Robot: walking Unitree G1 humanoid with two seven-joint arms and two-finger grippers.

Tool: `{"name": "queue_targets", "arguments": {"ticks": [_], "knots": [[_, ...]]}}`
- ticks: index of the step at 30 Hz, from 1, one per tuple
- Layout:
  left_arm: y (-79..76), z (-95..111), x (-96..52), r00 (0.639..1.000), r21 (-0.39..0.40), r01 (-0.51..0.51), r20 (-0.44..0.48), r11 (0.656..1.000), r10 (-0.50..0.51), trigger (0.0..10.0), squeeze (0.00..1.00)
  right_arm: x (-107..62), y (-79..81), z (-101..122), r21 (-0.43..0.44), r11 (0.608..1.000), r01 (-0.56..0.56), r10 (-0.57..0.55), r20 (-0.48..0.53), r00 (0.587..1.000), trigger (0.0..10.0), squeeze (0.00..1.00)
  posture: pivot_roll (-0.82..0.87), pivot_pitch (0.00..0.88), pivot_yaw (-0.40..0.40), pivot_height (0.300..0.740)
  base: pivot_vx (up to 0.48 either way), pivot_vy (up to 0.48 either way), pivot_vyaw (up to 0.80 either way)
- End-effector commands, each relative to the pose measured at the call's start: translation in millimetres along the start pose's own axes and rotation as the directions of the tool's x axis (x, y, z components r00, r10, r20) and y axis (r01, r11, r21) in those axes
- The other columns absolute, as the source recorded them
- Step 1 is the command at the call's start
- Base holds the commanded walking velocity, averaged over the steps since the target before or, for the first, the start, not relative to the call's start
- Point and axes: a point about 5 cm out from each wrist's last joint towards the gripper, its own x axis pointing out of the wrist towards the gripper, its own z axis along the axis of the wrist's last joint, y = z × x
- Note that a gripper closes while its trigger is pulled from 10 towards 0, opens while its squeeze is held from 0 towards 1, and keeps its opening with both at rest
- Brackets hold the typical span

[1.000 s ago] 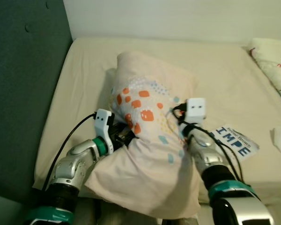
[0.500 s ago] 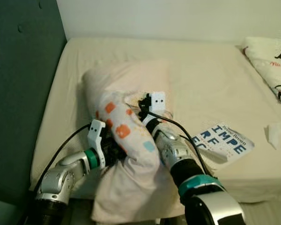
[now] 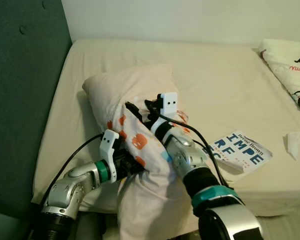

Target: Clean up the room

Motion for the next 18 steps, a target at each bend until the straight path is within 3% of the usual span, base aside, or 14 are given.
{"name": "queue_targets", "arguments": {"ticks": [1,3,4,5,7,9,11,16,18], "knots": [[-2.6,-6,-9.1,0.999,0.045,0.035,-0.042,0.998,-0.033,10.0,0.00,-13.1,-16.9,-13,-0.012,0.997,0.079,-0.079,-0.056,0.995,10.0,0.00,0.15,0.098,-0.012,0.575,0.000,0.000,0.00],[-2.6,-6,-9.1,0.999,0.045,0.035,-0.042,0.998,-0.033,10.0,0.00,-13.1,-16.9,-13,-0.012,0.997,0.079,-0.079,-0.056,0.995,10.0,0.00,0.15,0.098,-0.012,0.575,0.000,0.000,0.00],[4.0,-6,-26.9,0.998,0.060,0.013,-0.065,0.998,-0.009,10.0,0.00,-25.7,-39.1,-9,-0.020,0.988,0.156,-0.157,-0.047,0.987,10.0,0.00,0.15,0.098,-0.012,0.575,0.000,0.000,0.00],[4.0,-6,-26.9,0.998,0.060,0.013,-0.065,0.998,-0.009,10.0,0.00,-25.7,-39.1,-9,-0.020,0.988,0.156,-0.157,-0.047,0.987,10.0,0.00,0.15,0.098,-0.012,0.575,0.000,0.000,0.00],[15.2,4,-70.4,0.997,0.072,-0.018,-0.079,0.997,0.023,10.0,0.00,-55.7,-90.9,10,-0.033,0.938,0.344,-0.344,0.019,0.939,10.0,0.00,0.16,0.097,-0.011,0.575,0.000,0.000,0.00],[15.2,4,-70.4,0.997,0.072,-0.018,-0.079,0.997,0.023,10.0,0.00,-55.7,-90.9,10,-0.033,0.938,0.344,-0.344,0.019,0.939,10.0,0.00,0.16,0.097,-0.011,0.575,0.000,0.000,0.00],[15.6,18,-97.8,0.997,0.075,-0.006,-0.072,0.997,0.012,10.0,0.00,-74.5,-121.7,28,-0.020,0.888,0.459,-0.456,0.082,0.886,10.0,0.00,0.16,0.096,-0.013,0.575,0.000,0.000,0.00],[7.0,28,-114.3,0.996,0.093,0.044,-0.086,0.995,-0.036,10.0,0.00,-79.5,-132.8,49,0.057,0.867,0.496,-0.498,0.152,0.854,10.0,0.00,0.17,0.098,-0.014,0.575,0.000,0.000,0.00],[7.0,28,-114.3,0.996,0.093,0.044,-0.086,0.995,-0.036,10.0,0.00,-79.5,-132.8,49,0.057,0.867,0.496,-0.498,0.152,0.854,10.0,0.00,0.17,0.098,-0.014,0.575,0.000,0.000,0.00]]}}
